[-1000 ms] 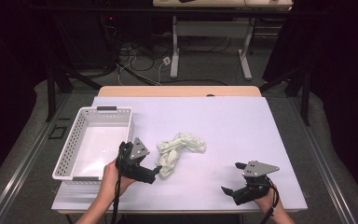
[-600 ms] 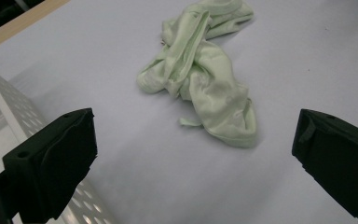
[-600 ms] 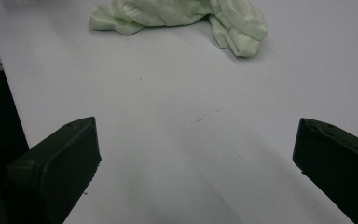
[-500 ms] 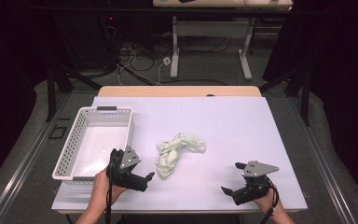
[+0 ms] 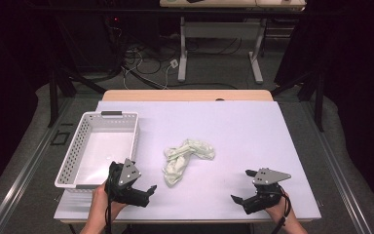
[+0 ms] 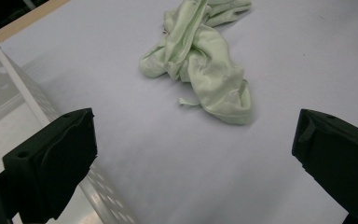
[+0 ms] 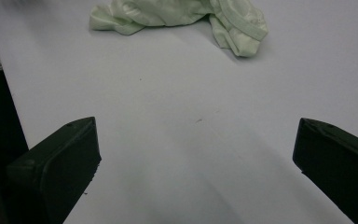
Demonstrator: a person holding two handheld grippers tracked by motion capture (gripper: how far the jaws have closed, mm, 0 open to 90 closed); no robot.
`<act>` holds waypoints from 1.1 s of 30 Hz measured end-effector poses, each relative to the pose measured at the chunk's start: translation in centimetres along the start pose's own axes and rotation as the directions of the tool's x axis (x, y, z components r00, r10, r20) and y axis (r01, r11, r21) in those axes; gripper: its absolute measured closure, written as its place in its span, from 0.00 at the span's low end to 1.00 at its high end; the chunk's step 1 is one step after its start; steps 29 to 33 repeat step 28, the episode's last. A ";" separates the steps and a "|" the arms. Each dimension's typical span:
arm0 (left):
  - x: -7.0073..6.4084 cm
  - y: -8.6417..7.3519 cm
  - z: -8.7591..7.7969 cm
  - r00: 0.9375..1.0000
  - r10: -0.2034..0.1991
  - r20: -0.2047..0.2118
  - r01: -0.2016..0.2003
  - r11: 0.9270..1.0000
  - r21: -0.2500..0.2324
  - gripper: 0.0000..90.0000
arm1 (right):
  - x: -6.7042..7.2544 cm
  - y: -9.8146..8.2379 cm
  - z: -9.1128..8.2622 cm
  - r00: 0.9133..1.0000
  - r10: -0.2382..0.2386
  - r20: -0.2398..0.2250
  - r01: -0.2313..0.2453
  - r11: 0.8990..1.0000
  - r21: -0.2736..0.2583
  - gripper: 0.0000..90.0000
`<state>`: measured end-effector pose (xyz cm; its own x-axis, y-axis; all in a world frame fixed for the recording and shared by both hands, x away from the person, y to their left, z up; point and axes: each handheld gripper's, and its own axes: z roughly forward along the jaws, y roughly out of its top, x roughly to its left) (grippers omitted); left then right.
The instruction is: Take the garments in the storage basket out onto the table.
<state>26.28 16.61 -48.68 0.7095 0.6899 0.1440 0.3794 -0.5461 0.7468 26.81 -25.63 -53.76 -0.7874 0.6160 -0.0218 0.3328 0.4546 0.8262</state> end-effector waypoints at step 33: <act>-1.1 -2.5 -1.8 0.999 -0.034 -0.002 0.034 0.998 -0.060 0.00 | -0.3 -0.1 0.0 1.000 0.016 0.006 -0.016 1.000 -0.007 0.00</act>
